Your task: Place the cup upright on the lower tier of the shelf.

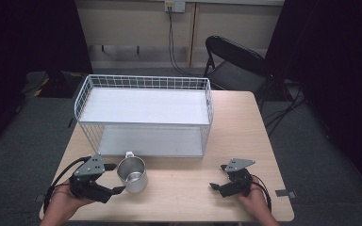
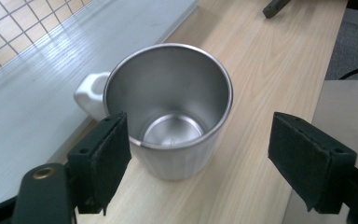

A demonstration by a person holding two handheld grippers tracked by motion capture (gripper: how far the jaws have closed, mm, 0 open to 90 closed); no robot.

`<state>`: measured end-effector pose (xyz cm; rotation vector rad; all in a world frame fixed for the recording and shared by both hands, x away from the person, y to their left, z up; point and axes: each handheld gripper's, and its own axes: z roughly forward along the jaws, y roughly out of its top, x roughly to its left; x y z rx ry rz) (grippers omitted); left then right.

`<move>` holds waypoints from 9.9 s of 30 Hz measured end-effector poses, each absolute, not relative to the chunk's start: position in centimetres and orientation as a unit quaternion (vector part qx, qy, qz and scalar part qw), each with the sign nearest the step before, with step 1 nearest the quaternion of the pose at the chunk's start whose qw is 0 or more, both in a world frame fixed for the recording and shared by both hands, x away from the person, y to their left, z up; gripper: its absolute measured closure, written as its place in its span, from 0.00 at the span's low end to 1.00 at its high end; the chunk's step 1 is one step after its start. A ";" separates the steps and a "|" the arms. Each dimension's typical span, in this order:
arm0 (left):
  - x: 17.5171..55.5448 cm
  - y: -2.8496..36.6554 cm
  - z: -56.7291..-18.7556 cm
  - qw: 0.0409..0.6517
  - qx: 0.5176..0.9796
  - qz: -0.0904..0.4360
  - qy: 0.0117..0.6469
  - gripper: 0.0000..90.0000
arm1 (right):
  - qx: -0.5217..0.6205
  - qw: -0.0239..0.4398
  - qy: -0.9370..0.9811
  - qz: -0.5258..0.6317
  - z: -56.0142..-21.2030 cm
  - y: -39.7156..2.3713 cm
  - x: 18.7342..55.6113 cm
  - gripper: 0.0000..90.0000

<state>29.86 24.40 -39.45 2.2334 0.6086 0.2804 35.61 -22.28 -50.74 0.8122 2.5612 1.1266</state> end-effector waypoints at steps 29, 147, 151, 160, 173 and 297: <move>31.0 20.9 -41.1 0.372 0.895 0.097 0.226 0.42 | 0.276 0.113 0.874 0.384 -50.7 -22.3 35.6 0.15; 35.7 20.4 -39.0 0.358 0.869 0.206 0.271 0.92 | 0.275 0.112 0.874 0.385 -50.7 -22.4 35.6 0.15; 36.2 20.3 -38.9 0.359 0.866 0.214 0.276 0.92 | 0.275 0.112 0.874 0.385 -50.7 -22.4 35.6 0.15; 36.8 20.2 -38.4 0.359 0.861 0.226 0.282 0.92 | 0.275 0.112 0.874 0.385 -50.7 -22.4 35.6 0.15; 37.6 19.7 -39.1 0.357 0.853 0.244 0.292 0.92 | 0.275 0.112 0.874 0.385 -50.7 -22.4 35.6 0.15; 40.7 17.2 -42.8 0.352 0.832 0.283 0.321 0.91 | 0.274 0.111 0.874 0.386 -50.7 -22.4 35.7 0.15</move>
